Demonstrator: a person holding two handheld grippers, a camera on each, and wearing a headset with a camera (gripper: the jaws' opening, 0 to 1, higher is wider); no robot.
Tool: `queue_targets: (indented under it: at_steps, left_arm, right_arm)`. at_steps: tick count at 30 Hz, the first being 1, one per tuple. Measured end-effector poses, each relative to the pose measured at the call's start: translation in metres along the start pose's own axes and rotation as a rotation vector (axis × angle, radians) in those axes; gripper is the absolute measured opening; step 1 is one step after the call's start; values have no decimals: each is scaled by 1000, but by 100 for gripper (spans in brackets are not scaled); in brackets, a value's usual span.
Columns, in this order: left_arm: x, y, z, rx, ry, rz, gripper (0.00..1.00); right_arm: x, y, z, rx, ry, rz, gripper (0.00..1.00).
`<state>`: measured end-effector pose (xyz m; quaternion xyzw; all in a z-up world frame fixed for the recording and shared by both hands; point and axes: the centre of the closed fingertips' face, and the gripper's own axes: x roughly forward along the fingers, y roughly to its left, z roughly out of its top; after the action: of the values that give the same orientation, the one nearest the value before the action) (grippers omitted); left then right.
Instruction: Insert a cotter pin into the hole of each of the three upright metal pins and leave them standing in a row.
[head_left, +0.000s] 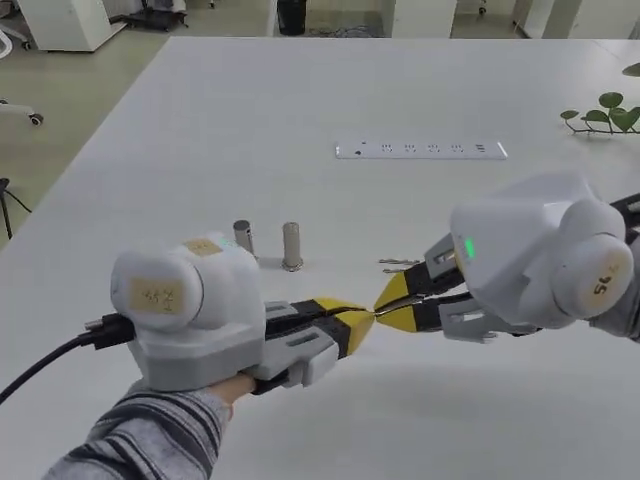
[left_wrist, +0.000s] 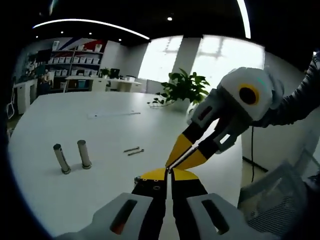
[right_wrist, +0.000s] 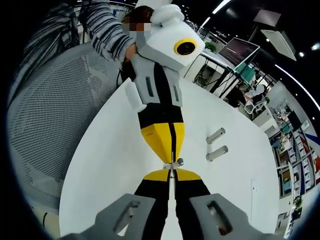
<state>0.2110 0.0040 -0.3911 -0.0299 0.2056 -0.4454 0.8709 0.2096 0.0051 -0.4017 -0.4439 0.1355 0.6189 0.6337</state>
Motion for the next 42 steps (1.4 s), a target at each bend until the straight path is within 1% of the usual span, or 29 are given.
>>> queue_targets:
  at_steps: [3,4,5,6,7,9,12,15,18,23,24,27,30,31,34,36,38,40,42]
  left_arm:
    - [-1,-2,2,50,-4,-12,0]
    - [-1,-3,3,93,-1,-21,0]
    - [-1,-4,4,122,2,-23,0]
    - [-1,-5,3,131,11,-24,0]
    - [-2,-6,3,154,17,-31,0]
    - [-3,-8,2,170,18,-45,0]
    - [-5,-12,2,215,18,-75,0]
    - [-7,-16,1,246,24,-99,0]
    - [-8,-17,-1,261,32,-113,0]
    - [-9,-17,-5,278,48,-117,0]
    - [-9,-15,-7,279,52,-111,0]
    - [-9,-15,-7,275,44,-106,0]
    - [-9,-12,-7,263,39,-85,0]
    - [-8,-10,-7,259,36,-70,0]
    - [-7,-7,-8,261,37,-50,6]
    - [-7,-3,-12,268,49,-27,8]
    - [-7,2,-12,269,45,4,11]
    - [-8,8,-11,262,32,42,13]
    - [-9,17,-12,276,34,102,15]
  right_arm:
    - [0,1,-1,7,5,9,0]
    - [0,2,-2,9,7,13,0]
    - [0,2,-3,11,9,15,0]
    - [-1,2,-3,14,10,18,0]
    - [-1,3,-4,18,8,22,0]
    - [-1,5,-4,29,6,33,0]
    - [-1,9,-4,35,3,48,0]
    - [-1,13,-2,36,-9,64,0]
    - [-1,17,-1,45,-14,81,0]
    - [-3,18,1,50,-16,90,0]
    - [-3,18,1,54,-16,94,0]
    - [-3,18,1,54,-11,96,0]
    - [-2,18,0,55,-5,94,0]
    - [-2,18,0,59,-3,93,0]
    - [-1,15,-3,69,10,76,0]
    - [-1,13,-5,76,17,70,0]
    - [0,9,-9,93,31,49,0]
    - [2,5,-15,102,52,27,0]
    - [3,2,-20,117,68,12,0]
